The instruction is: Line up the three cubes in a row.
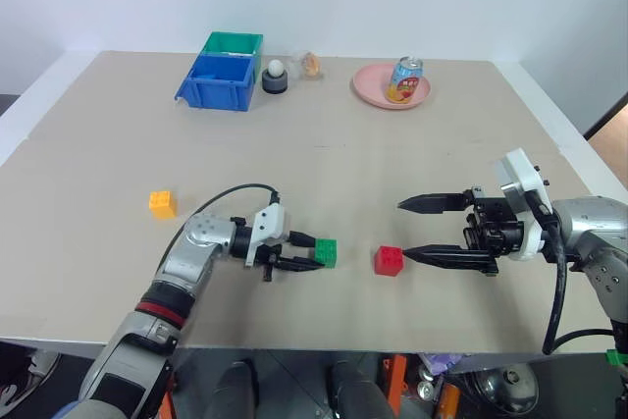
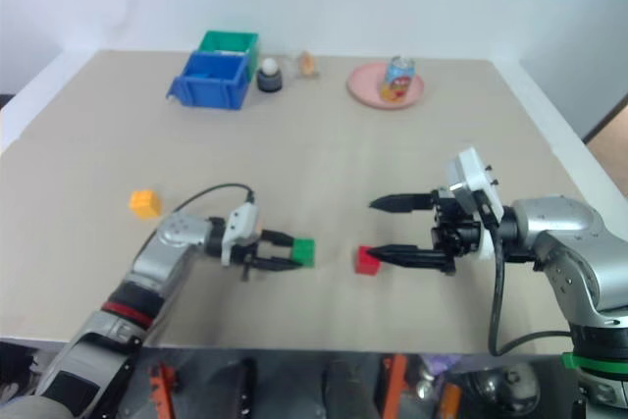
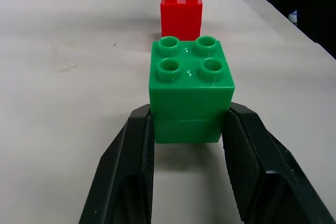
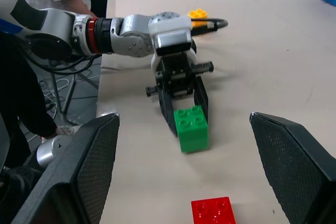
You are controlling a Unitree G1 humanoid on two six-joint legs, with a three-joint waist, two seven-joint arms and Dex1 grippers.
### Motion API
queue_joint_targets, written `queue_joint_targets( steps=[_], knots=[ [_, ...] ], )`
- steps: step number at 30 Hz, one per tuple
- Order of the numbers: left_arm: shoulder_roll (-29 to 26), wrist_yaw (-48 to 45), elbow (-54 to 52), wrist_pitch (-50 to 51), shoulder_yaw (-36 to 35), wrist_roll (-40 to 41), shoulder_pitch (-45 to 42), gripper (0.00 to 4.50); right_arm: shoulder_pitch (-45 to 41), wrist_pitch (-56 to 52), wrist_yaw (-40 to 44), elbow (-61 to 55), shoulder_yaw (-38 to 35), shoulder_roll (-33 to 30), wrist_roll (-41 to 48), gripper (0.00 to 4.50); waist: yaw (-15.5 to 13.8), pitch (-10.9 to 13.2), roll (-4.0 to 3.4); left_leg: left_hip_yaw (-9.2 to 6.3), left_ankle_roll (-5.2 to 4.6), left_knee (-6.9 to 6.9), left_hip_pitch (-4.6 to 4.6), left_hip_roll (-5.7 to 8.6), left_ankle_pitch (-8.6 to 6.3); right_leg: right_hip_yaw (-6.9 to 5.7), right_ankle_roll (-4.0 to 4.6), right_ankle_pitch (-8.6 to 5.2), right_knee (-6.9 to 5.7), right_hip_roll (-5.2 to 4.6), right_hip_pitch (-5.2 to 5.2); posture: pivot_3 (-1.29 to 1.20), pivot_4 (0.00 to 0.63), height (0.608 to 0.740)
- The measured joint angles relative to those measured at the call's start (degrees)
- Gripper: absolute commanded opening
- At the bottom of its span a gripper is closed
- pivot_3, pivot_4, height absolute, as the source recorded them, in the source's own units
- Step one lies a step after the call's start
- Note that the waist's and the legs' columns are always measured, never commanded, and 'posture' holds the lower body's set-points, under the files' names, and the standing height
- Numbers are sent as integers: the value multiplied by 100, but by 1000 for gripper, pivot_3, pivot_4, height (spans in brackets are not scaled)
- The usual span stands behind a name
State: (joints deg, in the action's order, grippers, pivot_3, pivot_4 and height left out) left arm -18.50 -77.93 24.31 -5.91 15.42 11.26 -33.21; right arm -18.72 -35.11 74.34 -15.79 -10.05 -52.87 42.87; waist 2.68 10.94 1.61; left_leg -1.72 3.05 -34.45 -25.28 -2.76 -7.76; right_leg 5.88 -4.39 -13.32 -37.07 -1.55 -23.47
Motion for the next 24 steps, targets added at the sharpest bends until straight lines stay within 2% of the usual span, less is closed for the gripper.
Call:
queue_joint_targets(
  steps=[21,23,24],
  knots=[
    [19,44,-20,401,4,7,-35,1273,27,78,-204,50,5,15,-42,4099,0,-1,0,-1,0,0,5,0,0,0,-1,1,-1,0,5,0,150,740],
    [17,41,-36,474,2,23,-35,2317,4,79,-207,53,12,22,-44,4099,0,-1,0,-1,0,0,5,0,0,0,-1,1,-1,0,5,0,150,740],
    [18,44,-43,511,0,31,-35,2690,-5,80,-208,53,13,26,-44,4099,0,-1,0,-1,0,0,5,0,0,0,-1,1,-1,0,5,0,150,740]
  ],
)
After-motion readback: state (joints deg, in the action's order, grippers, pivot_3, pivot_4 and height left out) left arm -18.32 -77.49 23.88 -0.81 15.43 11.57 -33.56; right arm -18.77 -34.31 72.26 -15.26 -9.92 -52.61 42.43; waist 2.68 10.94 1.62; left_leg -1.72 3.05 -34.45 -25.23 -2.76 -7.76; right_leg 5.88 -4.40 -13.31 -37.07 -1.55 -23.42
